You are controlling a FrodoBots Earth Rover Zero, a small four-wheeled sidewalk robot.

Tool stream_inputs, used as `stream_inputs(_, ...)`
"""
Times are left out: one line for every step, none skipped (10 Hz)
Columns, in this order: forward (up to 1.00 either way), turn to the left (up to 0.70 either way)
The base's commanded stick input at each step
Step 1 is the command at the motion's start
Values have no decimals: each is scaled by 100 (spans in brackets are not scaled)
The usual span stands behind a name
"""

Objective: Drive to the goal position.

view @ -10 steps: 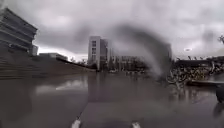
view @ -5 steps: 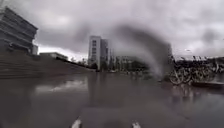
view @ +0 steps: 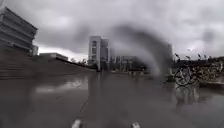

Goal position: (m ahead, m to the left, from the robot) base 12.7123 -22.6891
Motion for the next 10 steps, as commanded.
stream_inputs(70,0)
stream_inputs(70,0)
stream_inputs(70,0)
stream_inputs(70,0)
stream_inputs(70,0)
stream_inputs(70,0)
stream_inputs(70,0)
stream_inputs(70,0)
stream_inputs(70,0)
stream_inputs(70,0)
